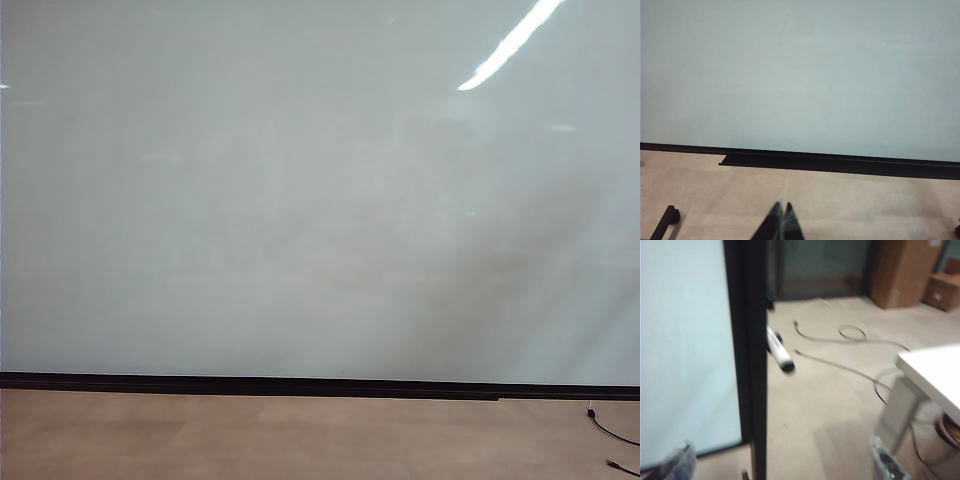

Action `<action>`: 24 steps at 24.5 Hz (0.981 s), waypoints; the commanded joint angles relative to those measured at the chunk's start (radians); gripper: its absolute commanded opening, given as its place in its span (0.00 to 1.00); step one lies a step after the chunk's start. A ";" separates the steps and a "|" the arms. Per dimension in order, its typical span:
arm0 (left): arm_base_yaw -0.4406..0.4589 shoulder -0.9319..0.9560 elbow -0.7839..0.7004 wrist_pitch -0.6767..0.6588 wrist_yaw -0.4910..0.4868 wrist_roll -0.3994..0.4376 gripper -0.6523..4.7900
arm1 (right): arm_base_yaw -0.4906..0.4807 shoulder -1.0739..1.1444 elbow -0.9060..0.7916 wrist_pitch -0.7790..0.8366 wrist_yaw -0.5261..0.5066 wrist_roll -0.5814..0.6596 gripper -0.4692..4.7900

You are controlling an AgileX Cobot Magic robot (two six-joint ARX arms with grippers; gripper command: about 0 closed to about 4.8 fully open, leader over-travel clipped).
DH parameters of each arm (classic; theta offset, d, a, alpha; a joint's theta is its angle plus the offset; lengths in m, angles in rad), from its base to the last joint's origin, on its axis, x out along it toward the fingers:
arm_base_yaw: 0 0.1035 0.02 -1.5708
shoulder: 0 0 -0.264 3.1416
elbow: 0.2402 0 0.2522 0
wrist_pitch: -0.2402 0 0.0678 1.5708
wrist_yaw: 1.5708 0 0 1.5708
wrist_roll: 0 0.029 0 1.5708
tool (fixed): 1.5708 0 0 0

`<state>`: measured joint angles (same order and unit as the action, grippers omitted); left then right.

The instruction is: Pick up the pen on the shelf to the right of the whiteboard and draw a cross mark.

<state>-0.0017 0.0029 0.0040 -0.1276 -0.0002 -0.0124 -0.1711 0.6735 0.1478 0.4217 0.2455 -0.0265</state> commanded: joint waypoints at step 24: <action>0.000 0.000 0.003 0.009 0.003 0.005 0.11 | -0.381 0.907 0.121 0.993 -0.645 0.039 1.00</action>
<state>-0.0017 0.0029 0.0040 -0.1276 -0.0006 -0.0124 -0.5510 1.5497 0.2531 1.3560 -0.3679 -0.0044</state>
